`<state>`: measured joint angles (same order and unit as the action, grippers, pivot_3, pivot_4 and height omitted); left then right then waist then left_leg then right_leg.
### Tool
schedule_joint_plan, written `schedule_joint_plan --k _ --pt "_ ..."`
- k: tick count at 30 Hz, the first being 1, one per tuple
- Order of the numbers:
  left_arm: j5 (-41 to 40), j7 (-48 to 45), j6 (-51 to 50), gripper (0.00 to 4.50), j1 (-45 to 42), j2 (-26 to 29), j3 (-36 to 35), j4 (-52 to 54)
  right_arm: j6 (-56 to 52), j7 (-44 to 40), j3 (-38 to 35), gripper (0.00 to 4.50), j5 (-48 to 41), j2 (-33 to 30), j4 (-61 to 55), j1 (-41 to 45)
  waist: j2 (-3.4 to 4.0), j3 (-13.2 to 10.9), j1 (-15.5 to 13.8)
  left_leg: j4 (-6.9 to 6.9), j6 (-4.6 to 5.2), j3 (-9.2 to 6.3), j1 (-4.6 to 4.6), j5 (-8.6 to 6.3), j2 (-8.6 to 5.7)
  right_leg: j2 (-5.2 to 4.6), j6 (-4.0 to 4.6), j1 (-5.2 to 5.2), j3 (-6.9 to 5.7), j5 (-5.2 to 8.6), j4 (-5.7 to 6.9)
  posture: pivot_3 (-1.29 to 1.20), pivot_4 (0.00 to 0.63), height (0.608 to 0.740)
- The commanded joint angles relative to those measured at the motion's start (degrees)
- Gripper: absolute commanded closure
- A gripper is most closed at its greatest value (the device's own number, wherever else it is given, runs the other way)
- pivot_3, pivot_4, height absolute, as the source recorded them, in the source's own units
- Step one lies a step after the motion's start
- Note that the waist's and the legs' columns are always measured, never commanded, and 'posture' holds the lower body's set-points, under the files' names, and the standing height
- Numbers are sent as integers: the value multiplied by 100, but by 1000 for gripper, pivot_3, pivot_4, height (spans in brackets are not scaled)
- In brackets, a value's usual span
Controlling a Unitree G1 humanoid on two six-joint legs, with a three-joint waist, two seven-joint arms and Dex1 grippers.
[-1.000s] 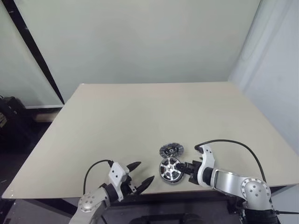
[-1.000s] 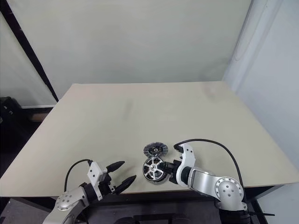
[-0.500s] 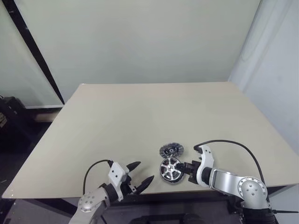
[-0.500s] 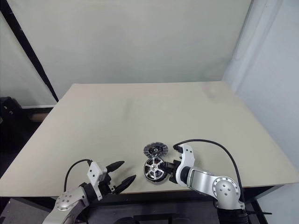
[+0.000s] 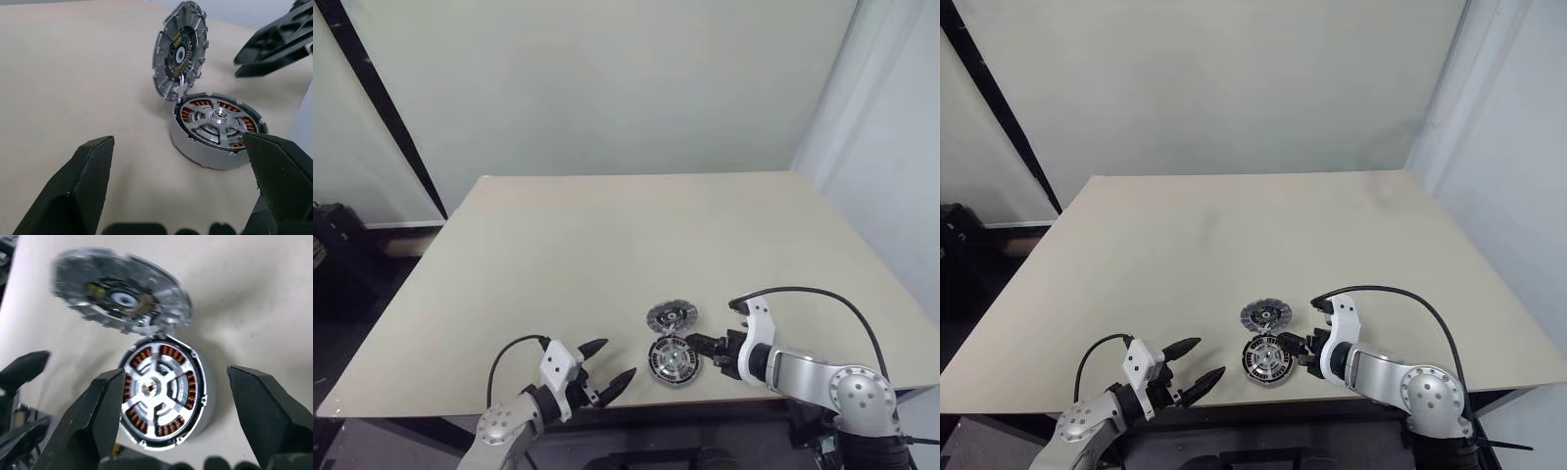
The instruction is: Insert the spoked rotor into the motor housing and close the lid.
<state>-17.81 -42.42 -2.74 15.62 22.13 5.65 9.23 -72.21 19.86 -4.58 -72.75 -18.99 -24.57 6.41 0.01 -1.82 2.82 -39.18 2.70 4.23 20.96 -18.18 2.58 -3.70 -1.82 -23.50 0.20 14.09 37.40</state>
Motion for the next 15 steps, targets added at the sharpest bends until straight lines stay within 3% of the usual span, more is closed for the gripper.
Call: schedule_joint_plan --k 1,4,6,11,15 --pt "-32 1 60 0 -56 10 -46 252 372 -879 325 983 570 -501 -723 204 -1 0 1 0 0 -1 -1 0 0 0 0 1 0 0 0 0 0 740" --pt "-32 0 63 0 -73 12 -57 224 1425 -1886 1275 1747 1998 -1033 -964 118 -2 1 1 0 0 -4 -4 0 -2 2 0 3 -4 1 -2 0 0 740" --pt "-30 -4 65 0 -81 17 -64 206 2026 -2304 1849 2512 2821 -1223 -867 68 -3 1 0 0 0 -6 -4 0 -1 5 0 3 -6 1 -2 0 0 740" --pt "-42 -3 51 0 -52 49 -93 259 3307 -3125 2801 4337 4222 -1055 -183 -14 -8 0 -1 -3 0 -5 -4 0 -2 5 0 6 -8 1 -2 0 0 740" --pt "-47 6 41 0 -43 78 -116 295 3831 -3399 2916 4464 4799 -764 508 -164 -20 0 -5 -10 0 -4 -4 0 -2 4 0 8 -7 0 0 0 0 740"
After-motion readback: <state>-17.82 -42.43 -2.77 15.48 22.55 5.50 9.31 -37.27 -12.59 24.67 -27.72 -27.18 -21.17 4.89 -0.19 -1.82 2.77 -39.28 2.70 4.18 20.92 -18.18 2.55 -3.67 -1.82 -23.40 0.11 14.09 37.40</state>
